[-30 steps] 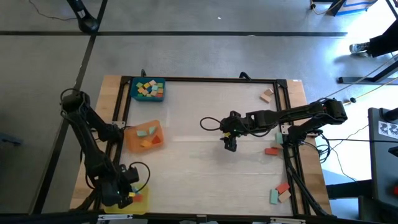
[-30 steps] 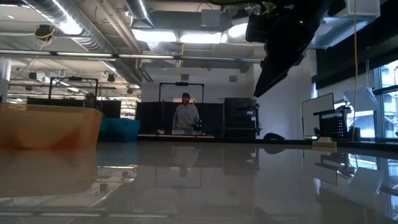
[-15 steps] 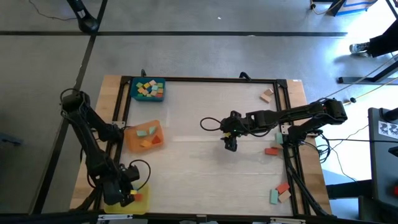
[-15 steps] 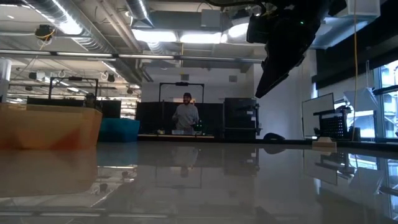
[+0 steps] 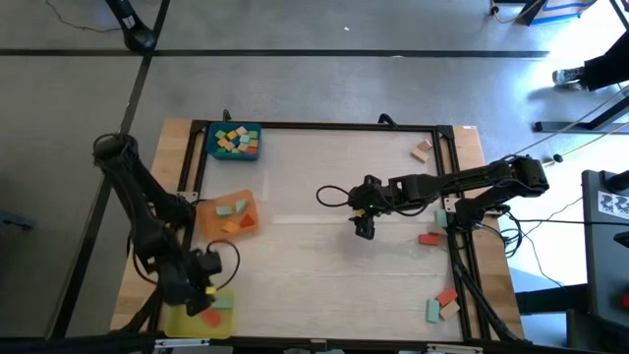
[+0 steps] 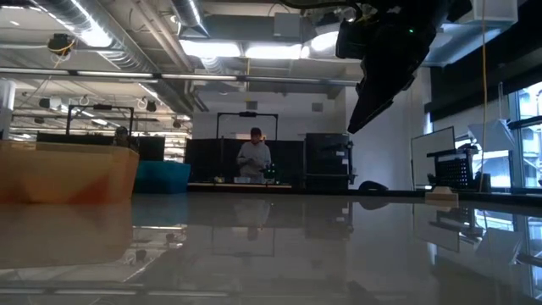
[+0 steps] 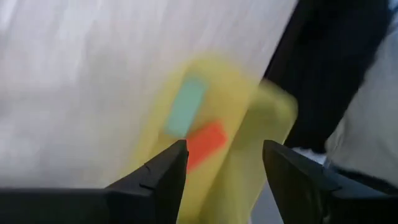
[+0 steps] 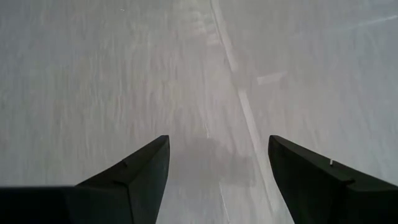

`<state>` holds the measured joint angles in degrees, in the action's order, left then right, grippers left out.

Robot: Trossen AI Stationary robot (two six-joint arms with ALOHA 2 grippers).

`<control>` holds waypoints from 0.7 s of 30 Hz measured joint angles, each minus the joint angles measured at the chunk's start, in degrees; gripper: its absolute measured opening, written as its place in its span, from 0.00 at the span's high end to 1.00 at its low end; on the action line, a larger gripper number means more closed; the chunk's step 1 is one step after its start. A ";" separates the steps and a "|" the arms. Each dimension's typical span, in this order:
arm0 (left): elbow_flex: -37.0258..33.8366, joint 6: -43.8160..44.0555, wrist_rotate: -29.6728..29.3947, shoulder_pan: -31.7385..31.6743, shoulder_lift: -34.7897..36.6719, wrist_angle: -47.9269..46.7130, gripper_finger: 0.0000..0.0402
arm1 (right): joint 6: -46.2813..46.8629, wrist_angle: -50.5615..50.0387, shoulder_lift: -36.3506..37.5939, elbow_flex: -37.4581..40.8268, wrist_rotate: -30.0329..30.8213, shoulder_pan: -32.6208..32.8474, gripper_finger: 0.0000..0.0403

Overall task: Sort blocks by size
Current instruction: Put the light brown rectangular block into the yellow bin

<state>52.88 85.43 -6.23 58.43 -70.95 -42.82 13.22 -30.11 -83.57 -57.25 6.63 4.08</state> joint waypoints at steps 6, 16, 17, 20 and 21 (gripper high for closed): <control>0.02 -17.15 -16.27 -5.20 7.59 0.02 0.51 | 0.00 1.31 0.00 0.00 0.00 0.00 0.33; 0.04 -43.74 -21.23 -14.19 9.37 0.44 0.51 | -0.29 1.03 0.00 0.01 6.59 -0.45 0.33; 0.04 -46.82 -21.19 -15.56 9.37 1.03 0.51 | -0.51 1.00 0.02 0.00 6.76 -0.82 0.33; 0.04 -57.10 -20.69 -20.04 9.39 4.10 0.51 | -1.51 -0.35 0.17 0.00 6.77 -3.24 0.33; 0.04 -60.58 -20.13 -21.63 9.44 5.39 0.51 | -1.68 -1.37 0.17 -0.03 6.70 -4.48 0.33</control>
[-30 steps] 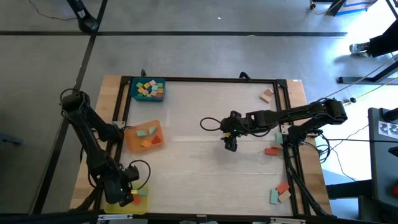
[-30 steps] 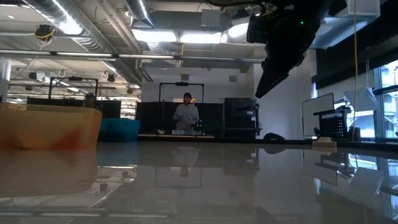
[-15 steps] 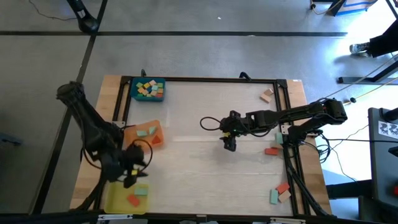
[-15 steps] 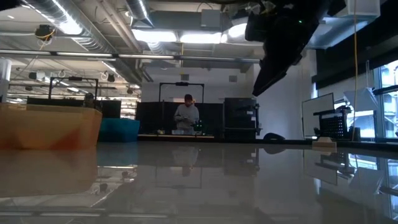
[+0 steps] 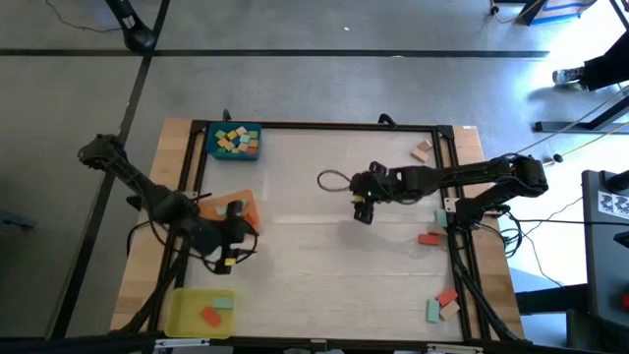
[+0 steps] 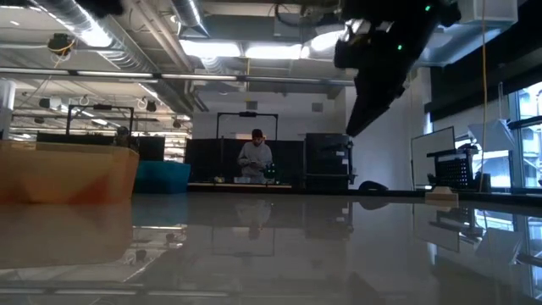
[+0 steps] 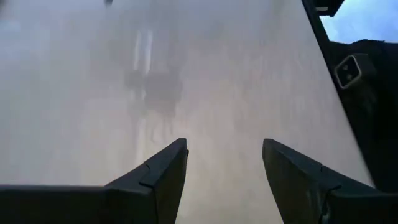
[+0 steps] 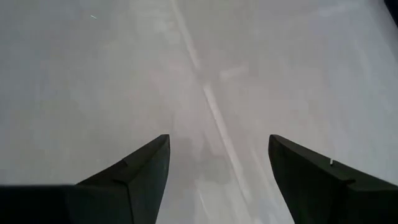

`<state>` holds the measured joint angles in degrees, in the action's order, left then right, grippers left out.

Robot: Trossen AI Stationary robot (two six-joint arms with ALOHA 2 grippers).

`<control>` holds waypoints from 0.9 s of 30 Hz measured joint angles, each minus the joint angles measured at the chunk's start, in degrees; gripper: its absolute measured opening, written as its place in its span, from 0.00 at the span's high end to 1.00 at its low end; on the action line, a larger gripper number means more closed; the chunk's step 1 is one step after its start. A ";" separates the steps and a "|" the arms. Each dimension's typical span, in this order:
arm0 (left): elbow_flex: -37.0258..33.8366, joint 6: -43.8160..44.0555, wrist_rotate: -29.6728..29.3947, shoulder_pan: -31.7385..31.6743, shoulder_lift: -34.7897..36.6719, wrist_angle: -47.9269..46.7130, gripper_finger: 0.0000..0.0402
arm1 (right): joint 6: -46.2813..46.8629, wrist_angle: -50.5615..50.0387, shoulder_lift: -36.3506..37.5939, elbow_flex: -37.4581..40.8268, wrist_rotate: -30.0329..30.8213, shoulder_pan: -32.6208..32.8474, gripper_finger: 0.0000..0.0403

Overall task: Sort blocks by size
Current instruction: Put the light brown rectangular block into the yellow bin

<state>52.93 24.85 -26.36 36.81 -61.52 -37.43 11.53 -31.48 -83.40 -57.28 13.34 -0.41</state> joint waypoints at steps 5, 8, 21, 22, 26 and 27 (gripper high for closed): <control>-0.01 -15.81 4.63 -8.62 0.10 3.89 0.51 | -1.28 -4.45 0.00 -0.08 -0.86 -8.05 0.33; 0.00 -20.81 7.37 -14.66 0.37 4.61 0.51 | -2.69 -5.70 0.00 -0.10 -0.85 -12.91 0.33; -19.53 -27.87 27.57 -32.06 0.66 45.27 0.51 | -3.28 -9.05 0.04 -0.02 -0.86 -24.83 0.33; -21.54 -27.07 27.65 -32.36 0.66 49.01 0.51 | -3.25 -9.80 0.04 0.00 -0.88 -25.15 0.33; -28.27 -23.55 27.06 -32.85 0.63 62.86 0.51 | -1.34 -12.89 0.04 0.05 -0.79 -25.66 0.33; -29.44 -22.91 26.84 -32.84 0.63 65.20 0.51 | -0.80 -13.71 0.04 0.05 -0.20 -25.66 0.33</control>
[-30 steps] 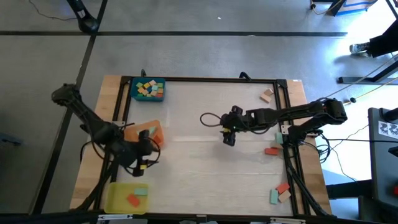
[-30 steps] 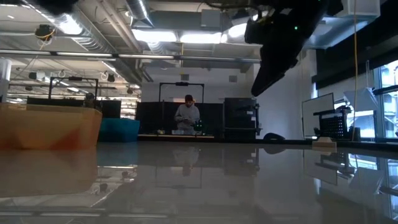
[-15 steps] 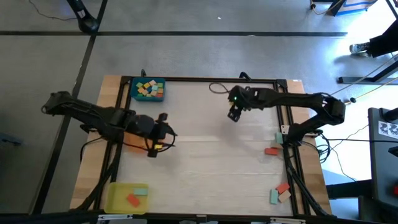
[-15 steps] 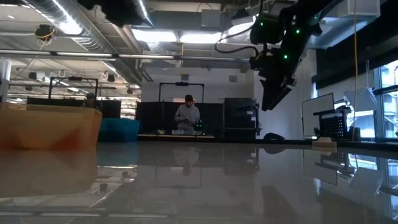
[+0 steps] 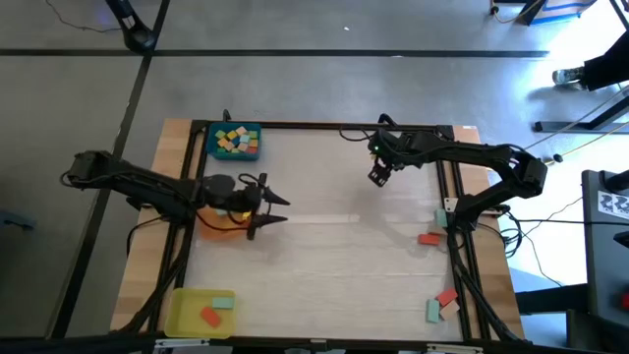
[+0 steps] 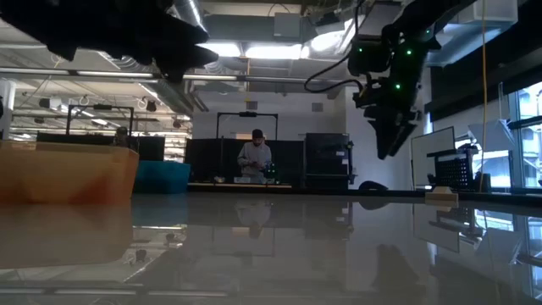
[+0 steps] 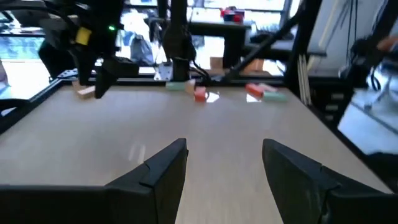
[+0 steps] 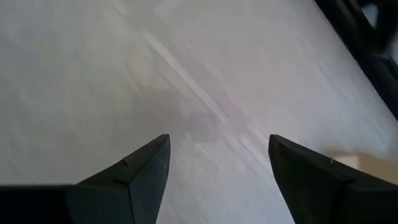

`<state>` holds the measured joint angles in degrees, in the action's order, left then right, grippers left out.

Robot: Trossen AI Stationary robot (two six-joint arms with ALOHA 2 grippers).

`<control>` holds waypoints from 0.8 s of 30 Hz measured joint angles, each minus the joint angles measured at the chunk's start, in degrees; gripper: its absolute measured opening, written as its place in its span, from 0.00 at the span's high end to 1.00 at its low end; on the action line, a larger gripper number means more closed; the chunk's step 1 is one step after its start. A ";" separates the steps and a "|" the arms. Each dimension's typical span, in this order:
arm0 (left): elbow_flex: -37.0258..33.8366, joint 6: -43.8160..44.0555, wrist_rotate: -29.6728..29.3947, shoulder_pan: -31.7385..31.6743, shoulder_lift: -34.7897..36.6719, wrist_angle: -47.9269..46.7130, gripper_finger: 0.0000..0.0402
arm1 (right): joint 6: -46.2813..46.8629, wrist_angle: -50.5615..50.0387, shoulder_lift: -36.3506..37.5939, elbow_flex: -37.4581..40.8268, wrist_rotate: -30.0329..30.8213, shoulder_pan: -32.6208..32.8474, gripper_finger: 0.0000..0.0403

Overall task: Sort blocks by size
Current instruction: Put the light brown rectangular block into the yellow bin

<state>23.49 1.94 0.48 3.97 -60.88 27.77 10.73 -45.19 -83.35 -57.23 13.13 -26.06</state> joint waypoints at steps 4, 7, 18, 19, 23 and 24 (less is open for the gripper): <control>-2.58 0.67 -1.35 0.02 0.00 5.17 0.51 | 2.75 -0.75 -0.06 0.02 3.70 -0.30 0.33; -2.95 0.79 -3.04 0.03 0.00 4.70 0.51 | 6.21 -1.29 -0.19 0.16 6.89 -2.91 0.33; -3.02 -3.12 -3.72 0.00 0.00 4.55 0.51 | 10.06 -1.20 -6.69 1.84 3.57 -20.97 0.42; -3.02 -3.55 -3.72 0.00 0.00 4.57 0.51 | 10.06 -1.16 -7.69 1.86 3.53 -22.25 0.46; -3.02 -5.15 -3.72 0.00 0.00 4.59 0.51 | 9.97 -0.85 -11.62 1.86 1.72 -26.45 0.66; -3.02 -5.13 -3.72 0.00 0.00 4.59 0.51 | 9.70 -0.80 -12.30 1.86 1.40 -27.37 0.72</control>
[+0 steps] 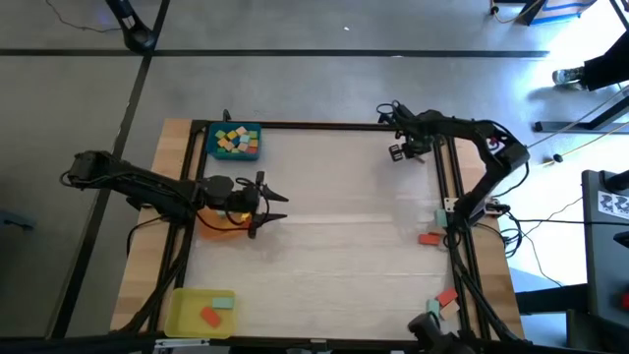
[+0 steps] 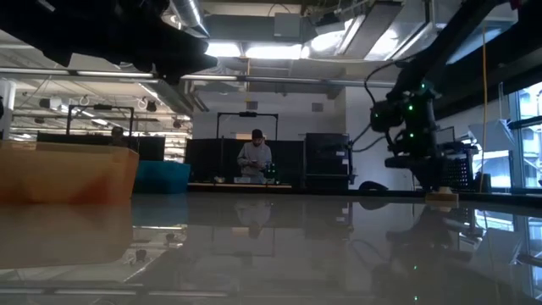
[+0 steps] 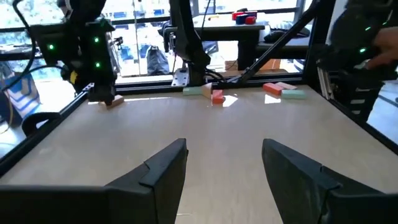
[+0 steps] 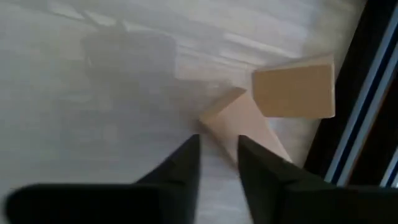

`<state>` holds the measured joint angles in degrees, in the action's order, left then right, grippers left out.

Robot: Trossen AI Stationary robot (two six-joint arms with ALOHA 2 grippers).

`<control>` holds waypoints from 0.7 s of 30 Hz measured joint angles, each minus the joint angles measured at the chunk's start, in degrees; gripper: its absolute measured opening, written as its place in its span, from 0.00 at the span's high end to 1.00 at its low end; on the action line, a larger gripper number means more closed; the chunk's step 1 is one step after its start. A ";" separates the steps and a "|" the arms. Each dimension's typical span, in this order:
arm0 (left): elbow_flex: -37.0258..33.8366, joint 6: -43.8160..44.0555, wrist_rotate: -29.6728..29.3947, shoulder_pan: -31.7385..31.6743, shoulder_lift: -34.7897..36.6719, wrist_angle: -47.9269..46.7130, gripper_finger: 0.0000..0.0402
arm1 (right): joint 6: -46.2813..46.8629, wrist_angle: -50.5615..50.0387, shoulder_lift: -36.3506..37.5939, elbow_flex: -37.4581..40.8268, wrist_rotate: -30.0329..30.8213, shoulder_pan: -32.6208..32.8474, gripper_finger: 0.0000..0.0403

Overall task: Sort blocks by size
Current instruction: Put the light brown rectangular block into the yellow bin

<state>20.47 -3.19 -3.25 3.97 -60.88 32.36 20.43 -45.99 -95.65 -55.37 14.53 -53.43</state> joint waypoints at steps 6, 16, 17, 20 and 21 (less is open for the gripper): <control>0.00 3.44 -0.11 0.30 0.00 -0.02 0.51 | -2.02 0.99 -1.93 -0.02 3.53 -2.09 0.97; 0.00 3.14 -0.11 0.44 0.00 0.07 0.51 | -4.59 1.74 -1.84 -0.20 -1.18 -2.09 0.95; 0.00 3.43 -0.11 0.44 0.00 0.07 0.51 | -4.86 1.79 -1.80 -0.23 -2.10 -2.01 0.95; 0.02 4.41 -0.11 0.44 0.00 0.05 0.51 | -5.85 2.03 -1.69 -0.26 -3.88 -0.72 0.97; 0.02 4.78 -0.10 0.44 0.00 0.06 0.51 | -6.12 2.08 -1.53 -0.24 -4.22 0.19 0.97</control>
<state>20.49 1.59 -3.34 4.40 -60.88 32.42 14.31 -43.91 -97.18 -55.62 10.31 -53.24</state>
